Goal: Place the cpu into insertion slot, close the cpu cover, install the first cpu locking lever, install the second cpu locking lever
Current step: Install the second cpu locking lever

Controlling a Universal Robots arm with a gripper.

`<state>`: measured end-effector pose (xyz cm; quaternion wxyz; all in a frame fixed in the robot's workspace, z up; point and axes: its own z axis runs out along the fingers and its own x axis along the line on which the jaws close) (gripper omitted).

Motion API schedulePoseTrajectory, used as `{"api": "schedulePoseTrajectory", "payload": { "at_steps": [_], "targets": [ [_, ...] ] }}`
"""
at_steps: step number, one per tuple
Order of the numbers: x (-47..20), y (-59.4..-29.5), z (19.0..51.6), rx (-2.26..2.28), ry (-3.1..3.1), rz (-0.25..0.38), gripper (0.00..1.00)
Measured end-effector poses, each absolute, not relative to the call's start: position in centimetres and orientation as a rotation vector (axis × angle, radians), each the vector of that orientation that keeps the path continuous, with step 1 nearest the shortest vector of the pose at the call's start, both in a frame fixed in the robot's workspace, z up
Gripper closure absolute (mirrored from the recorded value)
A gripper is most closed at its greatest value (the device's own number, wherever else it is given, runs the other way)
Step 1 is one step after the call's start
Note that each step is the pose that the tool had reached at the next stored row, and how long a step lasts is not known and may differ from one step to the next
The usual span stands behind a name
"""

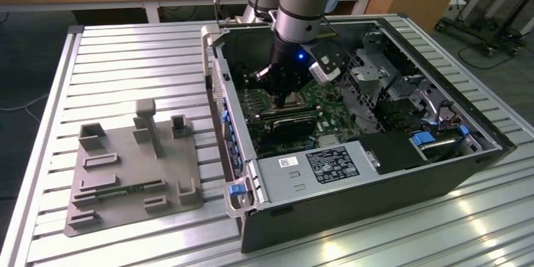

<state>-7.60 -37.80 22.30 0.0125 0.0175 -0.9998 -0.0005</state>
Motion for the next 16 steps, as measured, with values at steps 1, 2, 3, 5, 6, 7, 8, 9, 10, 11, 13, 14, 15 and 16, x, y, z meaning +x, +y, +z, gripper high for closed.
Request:
{"api": "schedulePoseTrajectory", "payload": {
  "at_steps": [1,2,3,5,6,7,8,9,10,11,13,14,15,16],
  "targets": [
    [-7.8,-37.8,22.3,0.054,-3.116,-0.002,0.89],
    [-7.9,-37.8,22.2,0.054,-3.116,-0.002,0.89],
    [-7.9,-37.8,22.1,0.054,-3.116,-0.002,0.89],
    [-7.9,-37.8,21.8,0.054,-3.116,-0.002,0.89],
    [-7.9,-37.8,21.7,0.054,-3.116,-0.002,0.89],
    [-7.9,-37.8,21.7,0.054,-3.116,-0.002,0.89],
    [-7.9,-37.8,21.6,0.054,-3.116,-0.002,0.89],
    [-7.9,-37.8,21.5,0.054,-3.116,-0.002,0.89],
    [-7.9,-37.8,21.5,0.054,-3.116,-0.002,0.89],
    [-7.9,-37.8,21.5,0.054,-3.116,-0.001,0.89],
    [-7.9,-37.8,21.4,0.054,-3.116,-0.002,0.89],
    [-7.9,-37.8,21.4,0.054,-3.116,-0.004,0.89],
    [-7.9,-37.8,21.3,0.054,-3.116,-0.006,0.89],
    [-7.9,-37.8,21.2,0.054,-3.116,-0.008,0.89]
  ]
}}
